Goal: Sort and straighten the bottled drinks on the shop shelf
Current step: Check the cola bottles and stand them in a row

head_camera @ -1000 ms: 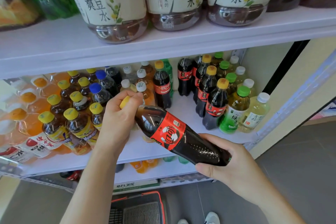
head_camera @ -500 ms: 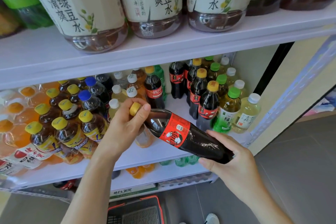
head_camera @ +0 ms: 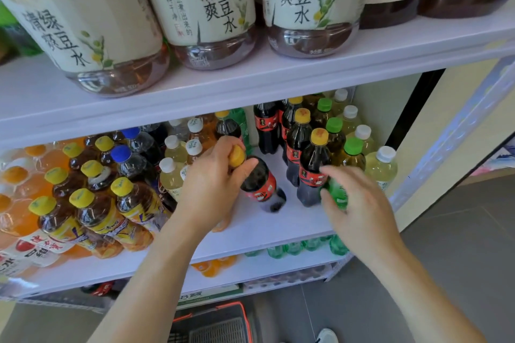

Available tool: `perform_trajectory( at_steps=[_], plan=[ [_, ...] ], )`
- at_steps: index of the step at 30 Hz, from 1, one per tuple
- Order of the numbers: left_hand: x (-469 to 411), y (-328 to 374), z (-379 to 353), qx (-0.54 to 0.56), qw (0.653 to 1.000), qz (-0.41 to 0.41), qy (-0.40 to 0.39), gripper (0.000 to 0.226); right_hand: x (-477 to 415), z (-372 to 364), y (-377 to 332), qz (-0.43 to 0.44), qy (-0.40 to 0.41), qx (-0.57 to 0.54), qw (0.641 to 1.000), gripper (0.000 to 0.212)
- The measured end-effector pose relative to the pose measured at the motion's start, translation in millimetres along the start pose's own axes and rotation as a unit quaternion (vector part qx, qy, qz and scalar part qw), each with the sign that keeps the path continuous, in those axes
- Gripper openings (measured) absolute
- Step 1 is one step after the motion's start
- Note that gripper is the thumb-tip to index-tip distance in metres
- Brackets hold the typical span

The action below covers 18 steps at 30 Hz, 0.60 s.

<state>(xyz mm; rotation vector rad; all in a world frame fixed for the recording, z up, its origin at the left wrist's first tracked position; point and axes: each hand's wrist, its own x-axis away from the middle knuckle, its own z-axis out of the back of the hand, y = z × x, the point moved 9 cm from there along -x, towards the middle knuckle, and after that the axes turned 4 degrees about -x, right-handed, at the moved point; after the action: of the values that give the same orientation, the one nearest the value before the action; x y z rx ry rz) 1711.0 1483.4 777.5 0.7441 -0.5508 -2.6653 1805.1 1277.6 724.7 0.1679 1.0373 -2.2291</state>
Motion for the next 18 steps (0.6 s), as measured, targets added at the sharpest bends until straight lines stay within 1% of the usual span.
perform_trajectory(
  at_steps=[2, 4, 7, 11, 15, 18],
  plan=[
    [-12, -7, -16, -0.01, 1.0, 0.014, -0.008, 0.029, -17, 11, 2, 0.02, 0.041, 0.033, 0.998, 0.037],
    [-26, -15, -34, -0.025, 0.999, 0.02, -0.012, 0.029, -32, 14, 2, 0.042, 0.058, 0.066, 0.995, 0.042],
    [-50, -23, -57, -0.038, 0.999, 0.029, -0.013, 0.03, -46, 4, 2, 0.066, 0.03, 0.112, 0.991, 0.051],
    [-80, -25, -82, -0.05, 0.998, 0.032, -0.017, 0.03, -57, -11, -1, 0.089, -0.008, 0.145, 0.985, 0.054],
    [-105, -19, -105, -0.053, 0.997, 0.039, -0.047, 0.032, -59, -16, 5, 0.064, -0.015, 0.101, 0.993, 0.057],
    [-120, -17, -113, -0.052, 0.995, 0.066, -0.054, 0.033, -57, -25, 14, 0.051, -0.03, 0.049, 0.997, 0.064]
  ],
)
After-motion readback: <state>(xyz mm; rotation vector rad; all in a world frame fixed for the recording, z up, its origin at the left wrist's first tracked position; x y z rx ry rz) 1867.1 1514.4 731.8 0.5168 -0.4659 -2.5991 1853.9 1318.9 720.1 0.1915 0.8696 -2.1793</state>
